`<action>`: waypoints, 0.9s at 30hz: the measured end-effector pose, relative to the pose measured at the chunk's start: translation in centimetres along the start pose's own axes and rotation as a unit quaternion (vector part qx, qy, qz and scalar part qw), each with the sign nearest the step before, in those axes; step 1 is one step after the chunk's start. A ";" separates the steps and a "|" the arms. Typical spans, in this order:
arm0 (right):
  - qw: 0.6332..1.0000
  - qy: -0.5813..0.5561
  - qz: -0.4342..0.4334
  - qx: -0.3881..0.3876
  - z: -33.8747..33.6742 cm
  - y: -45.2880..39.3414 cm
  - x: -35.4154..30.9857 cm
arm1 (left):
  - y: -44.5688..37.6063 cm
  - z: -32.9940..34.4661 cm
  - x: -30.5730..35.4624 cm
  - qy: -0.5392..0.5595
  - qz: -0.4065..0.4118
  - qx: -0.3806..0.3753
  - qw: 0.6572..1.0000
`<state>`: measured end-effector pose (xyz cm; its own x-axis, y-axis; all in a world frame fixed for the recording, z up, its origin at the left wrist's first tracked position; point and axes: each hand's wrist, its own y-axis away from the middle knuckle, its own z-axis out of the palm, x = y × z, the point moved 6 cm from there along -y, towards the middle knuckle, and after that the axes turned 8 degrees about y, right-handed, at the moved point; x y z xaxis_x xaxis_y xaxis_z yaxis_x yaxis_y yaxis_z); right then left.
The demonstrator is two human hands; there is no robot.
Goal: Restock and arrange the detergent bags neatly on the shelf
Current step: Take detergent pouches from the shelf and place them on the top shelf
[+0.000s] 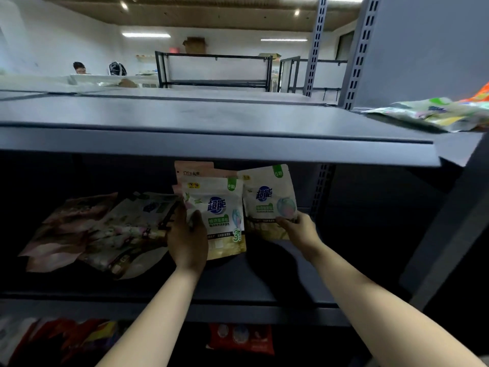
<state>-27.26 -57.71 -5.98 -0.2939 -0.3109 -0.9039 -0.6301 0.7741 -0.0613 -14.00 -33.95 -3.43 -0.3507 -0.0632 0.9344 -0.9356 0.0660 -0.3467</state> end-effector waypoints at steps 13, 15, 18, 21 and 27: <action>0.994 0.050 -0.042 0.093 -6.5 10.1 -0.6 | 7.9 -2.9 6.3 -0.046 0.006 -0.023 0.999; 0.992 0.060 -0.034 0.102 -7.0 11.6 -0.8 | 8.9 -3.7 7.1 -0.043 0.022 -0.023 0.999; 0.988 0.075 -0.060 0.118 -8.2 14.5 -1.6 | 10.6 -5.2 8.5 -0.038 0.051 -0.025 0.998; 0.984 0.075 -0.069 0.147 -9.7 17.5 -2.3 | 12.1 -6.3 10.3 -0.006 0.062 -0.035 0.997; 0.970 0.027 -0.115 0.215 -14.1 23.0 -3.3 | 16.1 -6.8 14.2 0.091 0.062 -0.058 0.992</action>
<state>-50.92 -46.61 1.52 -0.2249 -0.5219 -0.8228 -0.3298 0.8354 -0.4397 -33.74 -27.02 4.83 -0.4399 0.1324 0.8882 -0.8710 0.1778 -0.4579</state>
